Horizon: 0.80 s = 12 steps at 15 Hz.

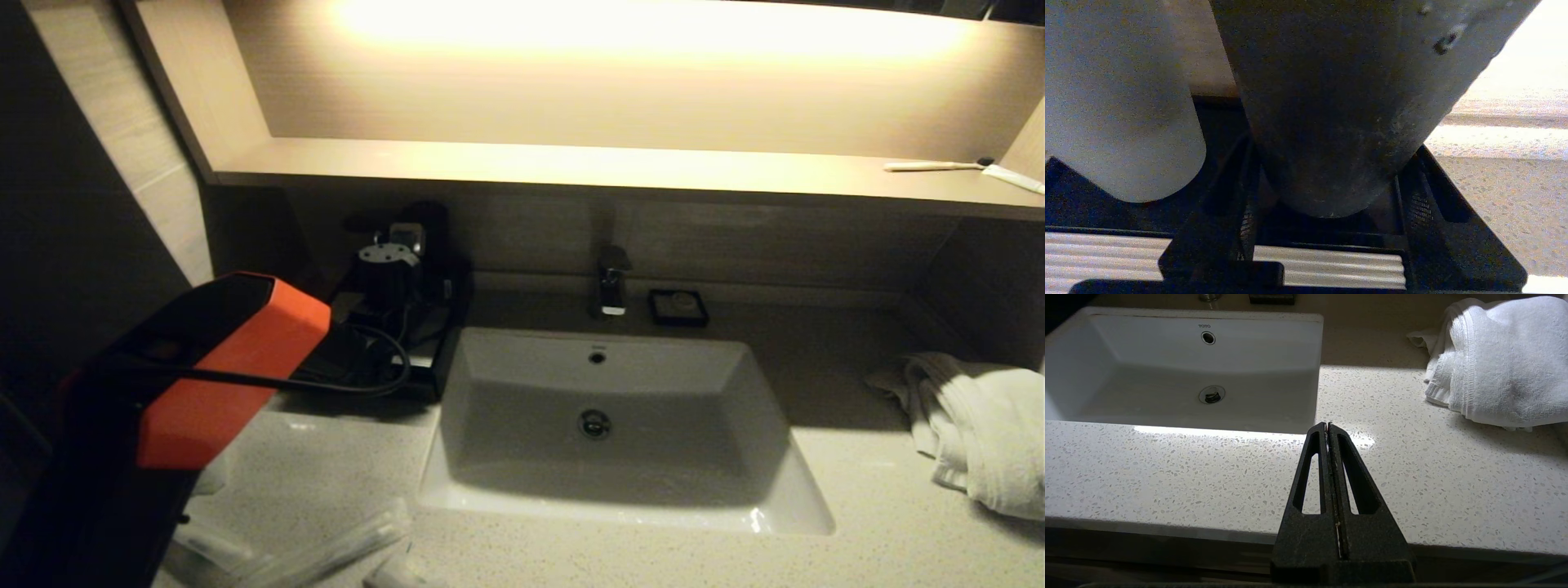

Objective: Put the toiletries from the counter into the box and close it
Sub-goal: Place the cup on the storage box

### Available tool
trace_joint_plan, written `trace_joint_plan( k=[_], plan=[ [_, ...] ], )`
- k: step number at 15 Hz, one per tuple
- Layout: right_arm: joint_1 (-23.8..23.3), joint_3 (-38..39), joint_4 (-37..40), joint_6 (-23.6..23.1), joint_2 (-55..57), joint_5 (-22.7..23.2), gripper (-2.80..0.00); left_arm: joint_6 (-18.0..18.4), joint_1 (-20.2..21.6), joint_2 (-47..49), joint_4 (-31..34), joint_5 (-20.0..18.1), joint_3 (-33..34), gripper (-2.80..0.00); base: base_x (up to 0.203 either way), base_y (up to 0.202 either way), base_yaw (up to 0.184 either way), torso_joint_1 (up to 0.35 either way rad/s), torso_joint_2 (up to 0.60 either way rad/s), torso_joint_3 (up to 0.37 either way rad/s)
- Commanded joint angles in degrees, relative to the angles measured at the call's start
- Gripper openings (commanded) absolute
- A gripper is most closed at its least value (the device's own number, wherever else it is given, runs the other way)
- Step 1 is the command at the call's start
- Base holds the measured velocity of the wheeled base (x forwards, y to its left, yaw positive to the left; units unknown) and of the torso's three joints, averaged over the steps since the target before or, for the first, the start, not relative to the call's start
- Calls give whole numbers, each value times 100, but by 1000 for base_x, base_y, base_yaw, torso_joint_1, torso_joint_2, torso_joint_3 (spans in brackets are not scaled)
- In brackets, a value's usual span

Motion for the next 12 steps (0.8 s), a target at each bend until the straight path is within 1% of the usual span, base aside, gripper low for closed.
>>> trace_joint_plan(
  k=[1, 4, 9, 12],
  plan=[
    [2, 0, -1, 0, 0, 2, -280, 19, 4, 93, -27, 10, -114, -280, 0, 0, 0, 0, 0, 0],
    [2, 0, -1, 0, 0, 2, -280, 43, 4, 214, -27, 10, -295, -280, 0, 0, 0, 0, 0, 0],
    [2, 0, -1, 0, 0, 2, -280, 51, 13, 301, 213, 10, -644, -280, 0, 0, 0, 0, 0, 0],
    [-6, 0, -1, 0, 0, 2, -280, 51, 12, 391, 263, 8, -711, -280, 0, 0, 0, 0, 0, 0]
  ],
)
